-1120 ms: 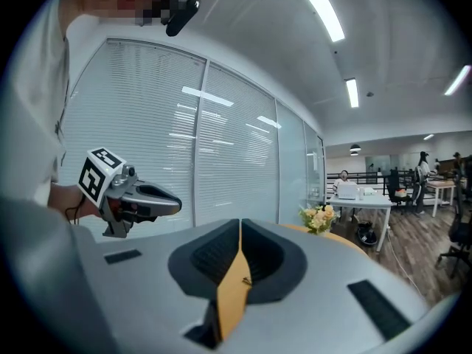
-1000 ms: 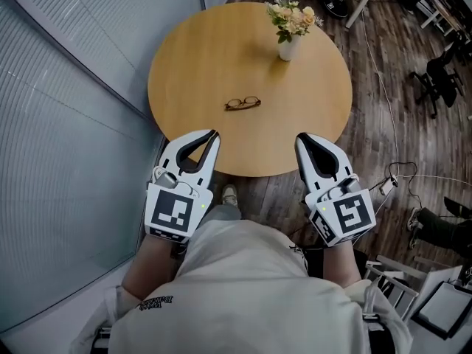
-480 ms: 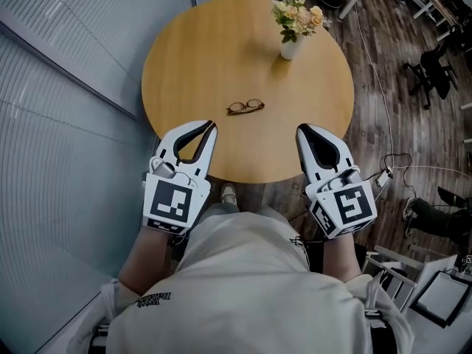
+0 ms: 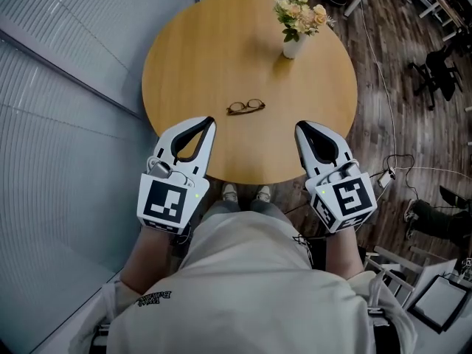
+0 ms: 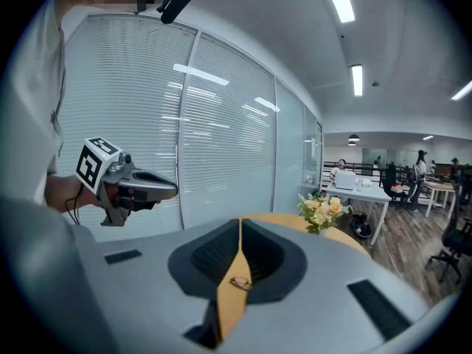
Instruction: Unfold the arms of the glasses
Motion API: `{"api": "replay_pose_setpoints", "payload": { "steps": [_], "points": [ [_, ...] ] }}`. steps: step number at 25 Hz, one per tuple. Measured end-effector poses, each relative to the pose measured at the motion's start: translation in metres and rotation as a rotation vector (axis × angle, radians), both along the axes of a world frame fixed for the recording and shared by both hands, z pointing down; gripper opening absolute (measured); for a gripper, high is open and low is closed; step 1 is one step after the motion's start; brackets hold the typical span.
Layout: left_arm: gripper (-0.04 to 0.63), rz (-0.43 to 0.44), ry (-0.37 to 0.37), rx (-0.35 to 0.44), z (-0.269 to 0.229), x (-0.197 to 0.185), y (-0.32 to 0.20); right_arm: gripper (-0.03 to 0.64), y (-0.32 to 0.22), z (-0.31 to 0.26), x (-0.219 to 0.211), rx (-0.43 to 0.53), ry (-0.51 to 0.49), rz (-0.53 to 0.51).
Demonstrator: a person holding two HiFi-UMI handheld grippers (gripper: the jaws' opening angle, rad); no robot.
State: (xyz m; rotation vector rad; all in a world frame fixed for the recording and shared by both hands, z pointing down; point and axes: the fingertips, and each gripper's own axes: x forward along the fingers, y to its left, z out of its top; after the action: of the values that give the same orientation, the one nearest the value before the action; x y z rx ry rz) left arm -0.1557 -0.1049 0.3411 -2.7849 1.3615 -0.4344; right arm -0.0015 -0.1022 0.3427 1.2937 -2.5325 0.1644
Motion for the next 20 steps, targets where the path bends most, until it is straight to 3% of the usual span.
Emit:
{"api": "replay_pose_setpoints", "payload": {
  "steps": [11,20],
  "points": [
    [0.025,-0.038,-0.047,-0.010,0.000,0.019,-0.015,0.031,-0.013,0.006,0.014,-0.015,-0.008,-0.048],
    [0.028,-0.030,-0.178,-0.064,0.028,0.032,-0.037,0.031,-0.028,-0.001,0.021,-0.037,-0.115,-0.084]
  ]
}}
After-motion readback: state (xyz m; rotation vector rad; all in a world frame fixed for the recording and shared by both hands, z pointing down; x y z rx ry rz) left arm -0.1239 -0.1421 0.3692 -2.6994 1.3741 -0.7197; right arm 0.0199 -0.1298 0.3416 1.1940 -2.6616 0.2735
